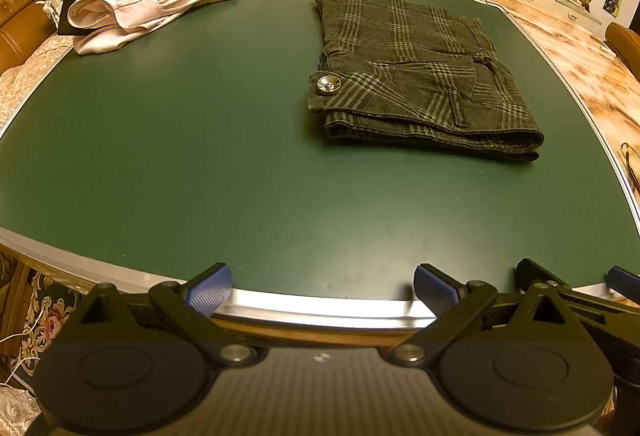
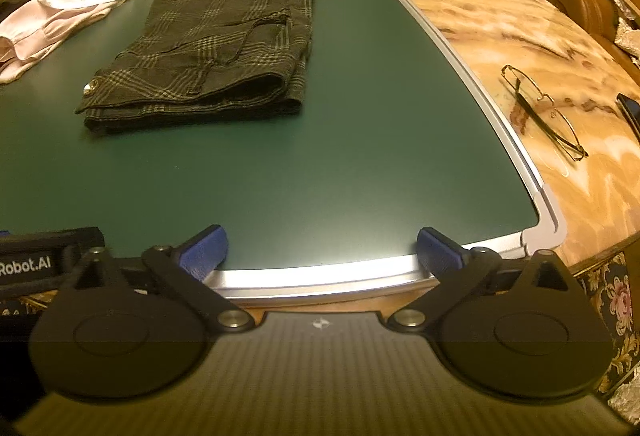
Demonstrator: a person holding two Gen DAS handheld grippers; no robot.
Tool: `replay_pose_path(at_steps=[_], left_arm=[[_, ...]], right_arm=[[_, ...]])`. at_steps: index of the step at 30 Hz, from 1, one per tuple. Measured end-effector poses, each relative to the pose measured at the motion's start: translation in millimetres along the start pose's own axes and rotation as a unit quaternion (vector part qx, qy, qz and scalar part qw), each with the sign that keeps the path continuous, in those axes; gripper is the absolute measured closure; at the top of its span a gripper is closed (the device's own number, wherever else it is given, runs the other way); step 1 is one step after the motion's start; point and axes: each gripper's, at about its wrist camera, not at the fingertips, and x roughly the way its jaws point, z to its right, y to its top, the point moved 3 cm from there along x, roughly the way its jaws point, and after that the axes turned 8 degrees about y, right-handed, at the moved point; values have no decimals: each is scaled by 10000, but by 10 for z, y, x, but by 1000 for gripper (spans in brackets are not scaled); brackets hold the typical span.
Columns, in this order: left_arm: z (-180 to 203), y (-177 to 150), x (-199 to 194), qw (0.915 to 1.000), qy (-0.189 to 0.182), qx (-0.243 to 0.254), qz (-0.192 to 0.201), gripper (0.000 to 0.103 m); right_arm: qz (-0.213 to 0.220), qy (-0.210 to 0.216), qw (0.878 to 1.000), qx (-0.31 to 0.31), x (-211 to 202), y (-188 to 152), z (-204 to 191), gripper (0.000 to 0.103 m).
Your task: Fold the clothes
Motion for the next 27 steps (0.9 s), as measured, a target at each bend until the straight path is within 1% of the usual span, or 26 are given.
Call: replay_pose_path(at_steps=[3,8,13,18,20,25,27], left_arm=[[3,6,-3,10000,-17,-4,2,2],[-1,40,-66,9999,-36,8,109,2],[-33,117,-149,9996,-207,16,171,1],[-106,207,-191,9994,-233,3,259,1],[-137,226,-180,9995,-213,-34,237,1],[-219,261,-157,9995,-117,-178,232,1],[-237,275,-131,9995,-164,-211,185,1]], right_arm=[[61,-13,10000,-4,-7,-20,1,0],[-78,-49,10000,-21,-20,-1,-3,0],[-177,-62,9998,40,-129,53,15,0],[-46,139,9998,131,-297,152,26,0],[12,271,9996,97,-335,205,-5,0],[25,408,9992,-44,-287,336,-83,0],[-5,496,9988,-54,-243,384,-99,0]])
